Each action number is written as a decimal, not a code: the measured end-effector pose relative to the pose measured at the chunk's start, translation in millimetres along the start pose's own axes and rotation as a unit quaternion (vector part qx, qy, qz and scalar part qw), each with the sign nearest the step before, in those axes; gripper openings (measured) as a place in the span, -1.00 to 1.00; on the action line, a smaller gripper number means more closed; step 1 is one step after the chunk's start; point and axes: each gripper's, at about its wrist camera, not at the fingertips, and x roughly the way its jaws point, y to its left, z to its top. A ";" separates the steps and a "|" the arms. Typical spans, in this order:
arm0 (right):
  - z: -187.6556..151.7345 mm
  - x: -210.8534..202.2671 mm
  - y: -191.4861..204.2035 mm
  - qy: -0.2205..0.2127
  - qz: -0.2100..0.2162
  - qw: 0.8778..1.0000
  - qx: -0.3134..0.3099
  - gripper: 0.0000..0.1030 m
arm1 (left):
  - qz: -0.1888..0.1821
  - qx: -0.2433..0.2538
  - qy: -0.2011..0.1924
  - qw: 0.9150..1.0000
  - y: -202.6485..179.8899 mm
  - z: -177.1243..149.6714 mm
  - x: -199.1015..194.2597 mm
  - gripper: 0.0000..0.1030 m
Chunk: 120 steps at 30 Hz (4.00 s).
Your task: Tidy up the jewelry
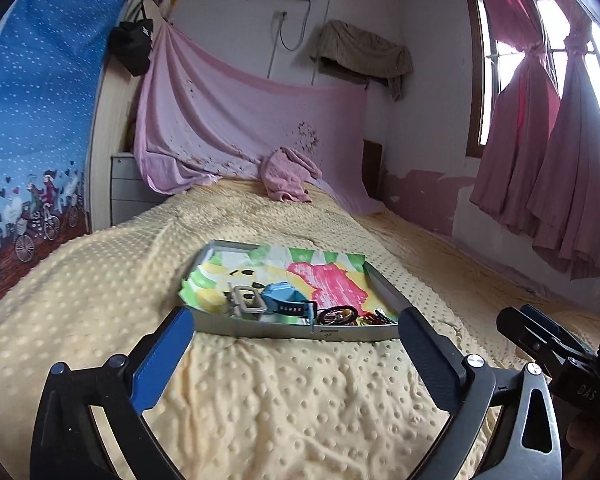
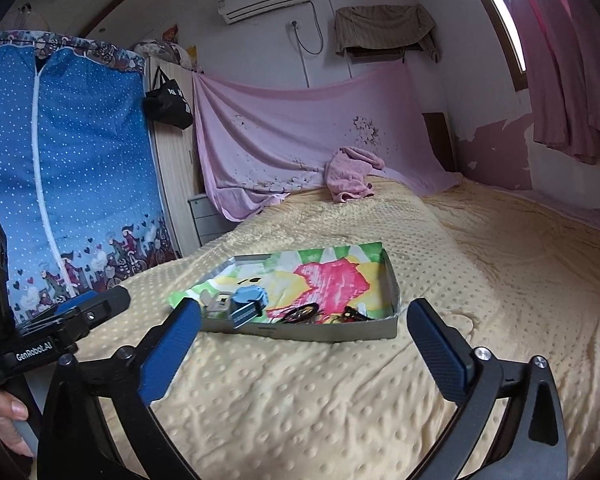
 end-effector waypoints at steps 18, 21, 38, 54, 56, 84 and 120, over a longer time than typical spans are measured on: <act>-43.3 -57.8 35.2 0.008 -0.003 1.000 -0.013 0.97 | 0.022 0.007 0.002 1.000 26.8 -42.8 -64.6 1.00; -48.4 -63.8 38.7 0.014 -0.010 1.000 -0.014 0.97 | 0.027 0.013 0.004 1.000 27.4 -46.8 -70.6 1.00; -68.6 -70.7 38.8 0.036 -0.054 0.997 -0.049 0.97 | 0.055 0.026 0.025 0.998 30.0 -78.1 -80.6 1.00; -77.8 -63.7 33.9 0.057 -0.059 0.996 -0.045 0.97 | 0.076 0.026 0.032 0.996 32.4 -89.6 -82.3 1.00; -78.2 -63.1 33.4 0.058 -0.058 0.996 -0.045 0.97 | 0.076 0.029 0.033 0.996 31.6 -90.9 -82.2 1.00; -79.5 -61.8 36.5 0.059 -0.057 0.995 -0.049 0.97 | 0.078 0.026 0.034 0.996 34.0 -93.3 -81.1 1.00; -77.3 -60.7 38.2 0.055 -0.058 0.996 -0.049 0.97 | 0.079 0.028 0.030 0.996 32.5 -92.2 -83.3 1.00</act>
